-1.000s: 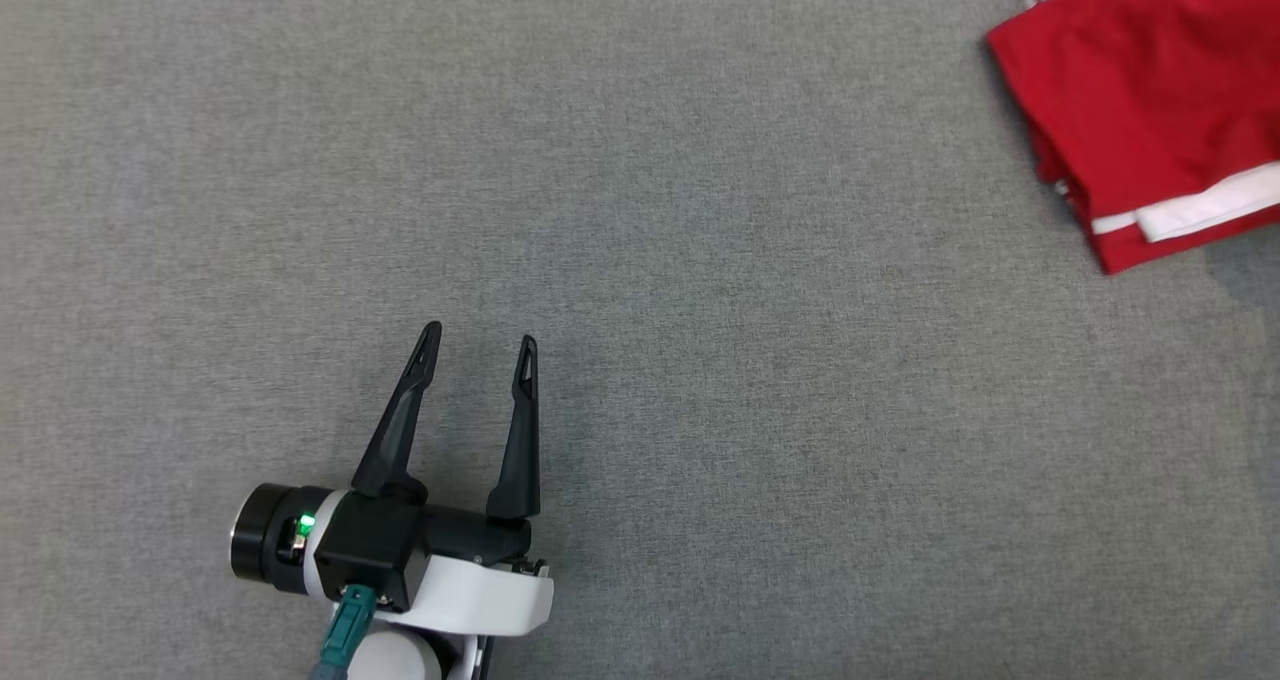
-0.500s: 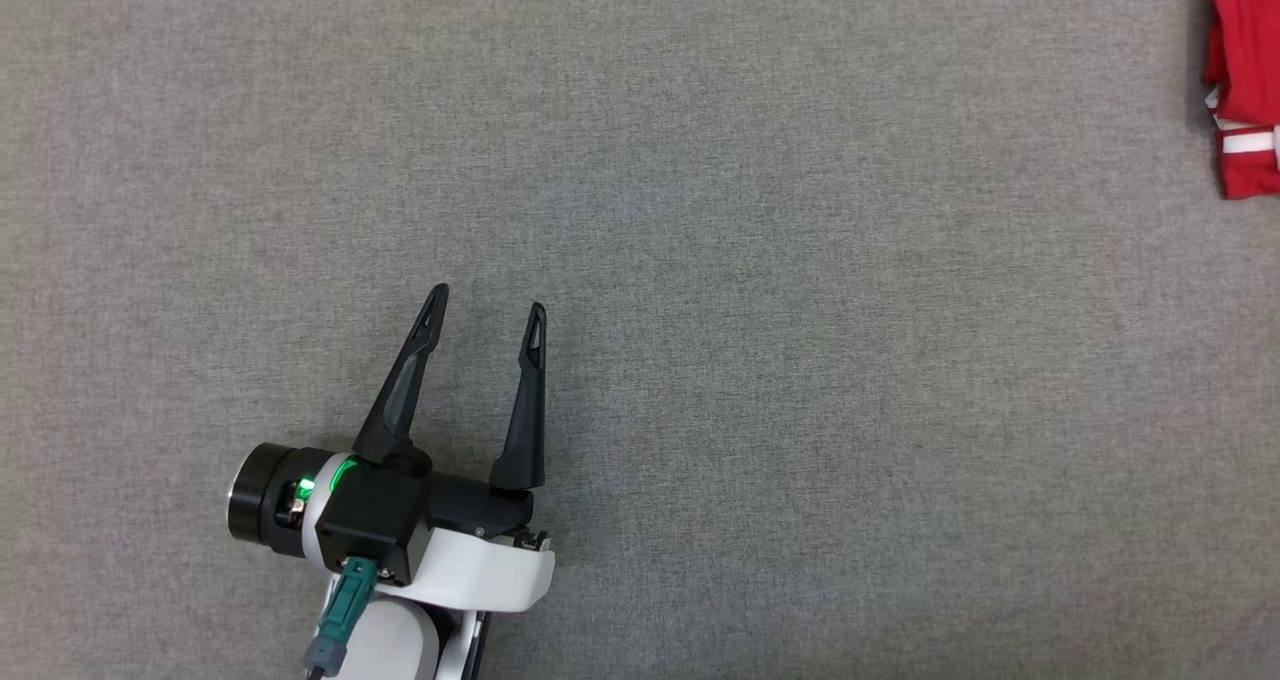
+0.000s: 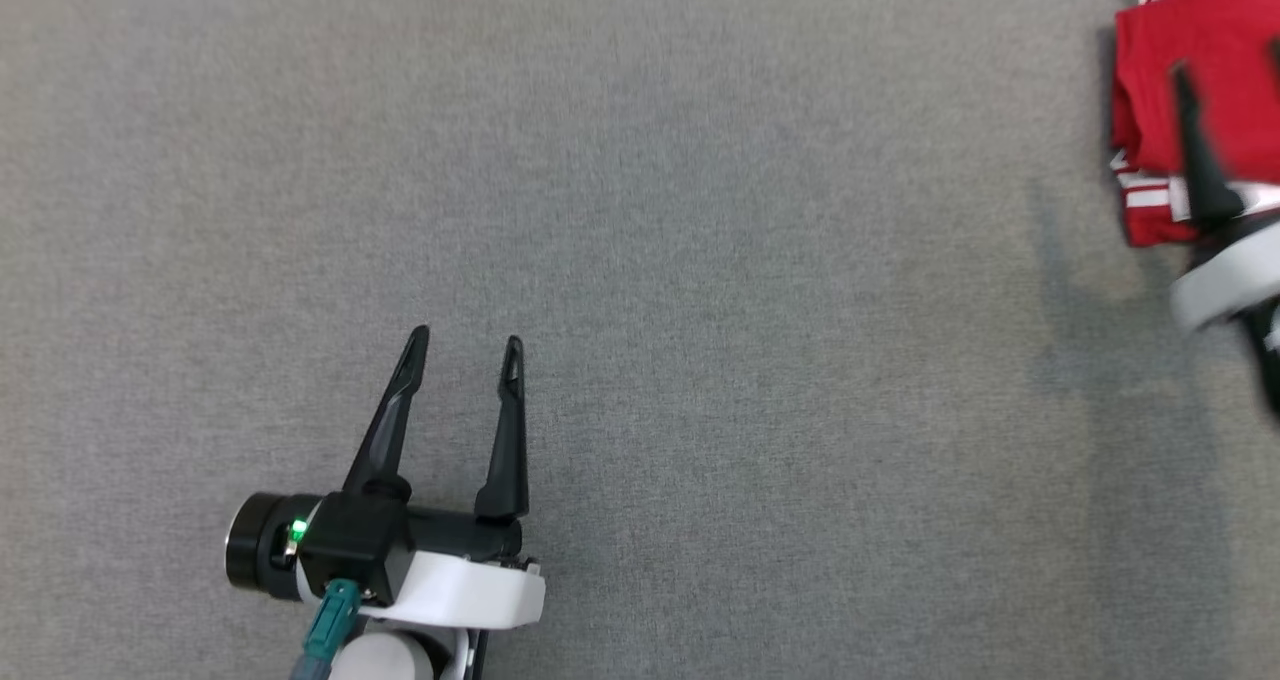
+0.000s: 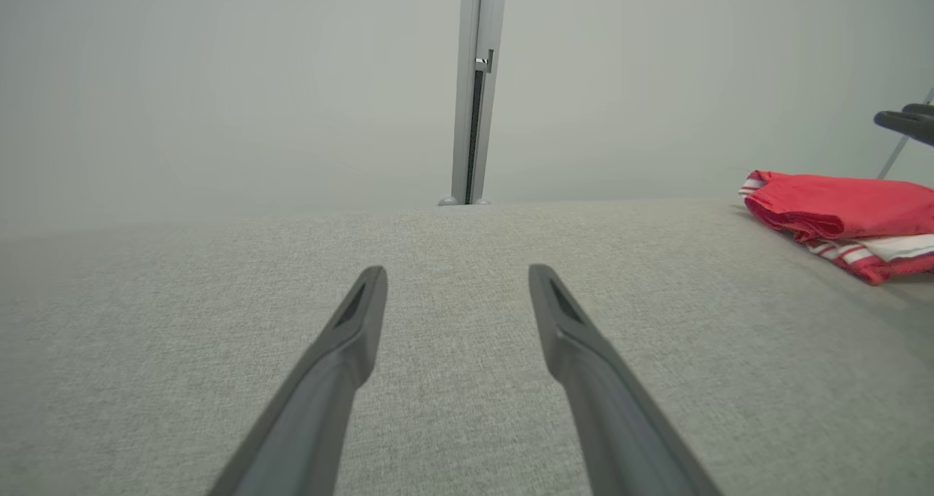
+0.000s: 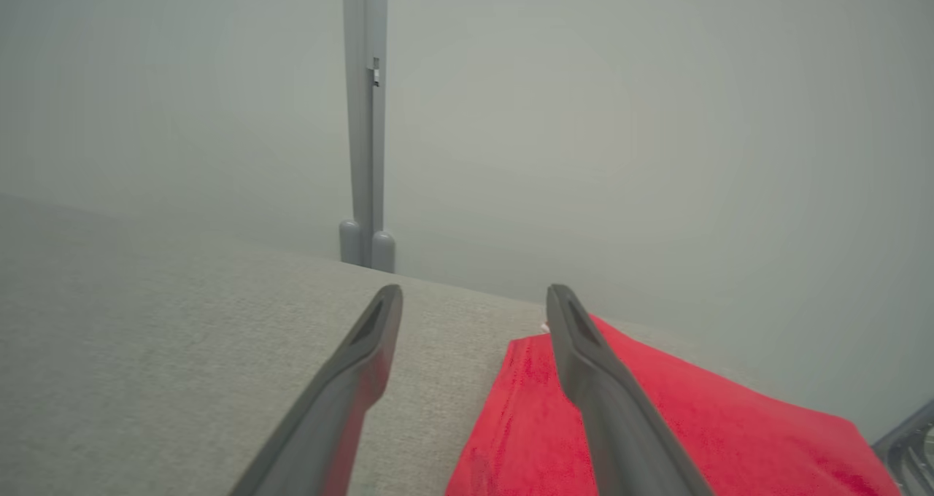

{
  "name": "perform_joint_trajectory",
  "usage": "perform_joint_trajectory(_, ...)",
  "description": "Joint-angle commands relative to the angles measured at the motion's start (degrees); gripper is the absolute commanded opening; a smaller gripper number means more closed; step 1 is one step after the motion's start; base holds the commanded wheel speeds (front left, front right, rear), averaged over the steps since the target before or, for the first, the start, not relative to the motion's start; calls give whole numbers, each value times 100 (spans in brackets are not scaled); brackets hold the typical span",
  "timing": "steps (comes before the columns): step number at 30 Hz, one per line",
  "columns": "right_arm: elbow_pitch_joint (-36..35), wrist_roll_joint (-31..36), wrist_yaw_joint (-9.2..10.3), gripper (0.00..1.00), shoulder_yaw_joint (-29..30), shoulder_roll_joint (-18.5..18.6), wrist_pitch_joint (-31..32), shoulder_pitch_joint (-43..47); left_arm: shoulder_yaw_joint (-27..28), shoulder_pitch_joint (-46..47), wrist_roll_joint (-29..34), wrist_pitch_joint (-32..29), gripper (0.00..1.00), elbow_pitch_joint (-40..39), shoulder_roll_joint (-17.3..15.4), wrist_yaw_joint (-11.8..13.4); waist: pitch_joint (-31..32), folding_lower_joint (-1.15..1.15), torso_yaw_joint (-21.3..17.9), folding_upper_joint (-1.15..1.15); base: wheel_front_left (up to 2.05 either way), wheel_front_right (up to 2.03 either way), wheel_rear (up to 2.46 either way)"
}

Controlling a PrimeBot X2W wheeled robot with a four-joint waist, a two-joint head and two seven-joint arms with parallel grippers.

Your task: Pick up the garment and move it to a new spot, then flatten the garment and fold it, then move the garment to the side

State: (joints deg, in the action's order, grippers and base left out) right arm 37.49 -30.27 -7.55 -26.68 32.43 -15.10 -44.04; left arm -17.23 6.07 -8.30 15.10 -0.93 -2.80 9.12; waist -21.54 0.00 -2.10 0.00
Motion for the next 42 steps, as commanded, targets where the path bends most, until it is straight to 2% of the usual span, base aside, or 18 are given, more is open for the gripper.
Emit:
perform_joint_trajectory(1,-288,239,13,100,247,-239,-1,422,47,-114,-65,5,100,21,-26,50,372,0,-18,0,0,0,0)
perform_joint_trajectory(6,-1415,998,13,100,1143,-1349,-2,1946,247,-513,-401,5,100,15,-21,157,1015,0,-5,0,0,0,0)
perform_joint_trajectory(9,-1962,1298,13,100,1417,-1806,-2,2758,363,-790,-386,6,100,-52,-20,126,1403,0,28,0,0,0,0)
perform_joint_trajectory(13,-2509,1544,13,100,1613,-2177,-3,3674,533,-1247,-207,5,100,-208,-22,71,1894,0,40,0,0,0,0)
perform_joint_trajectory(16,-2784,1721,13,100,1788,-2392,-3,4220,660,-1573,-80,5,100,-330,-19,64,2098,0,41,0,0,0,0)
perform_joint_trajectory(21,-2979,1844,11,100,1725,-2562,-3,4841,681,-1932,226,4,100,-358,-20,-52,2315,0,29,0,0,0,0)
perform_joint_trajectory(34,-2760,1805,11,100,1751,-2708,-3,4993,680,-2084,202,5,100,-152,-21,-46,2521,0,-10,0,0,0,0)
perform_joint_trajectory(35,-2755,1812,3,0,1731,-2721,-1,4998,664,-2085,214,-2,0,-163,-1,-55,2522,0,-10,0,0,0,0)
perform_joint_trajectory(38,-2625,1795,3,0,1698,-2745,1,5048,646,-2121,197,-5,0,-25,8,-54,2522,0,-10,0,0,0,0)
perform_joint_trajectory(42,-2632,1356,3,0,1746,-2740,80,5014,691,-2072,-277,-65,0,-46,-15,-92,2510,0,-4,0,0,0,0)
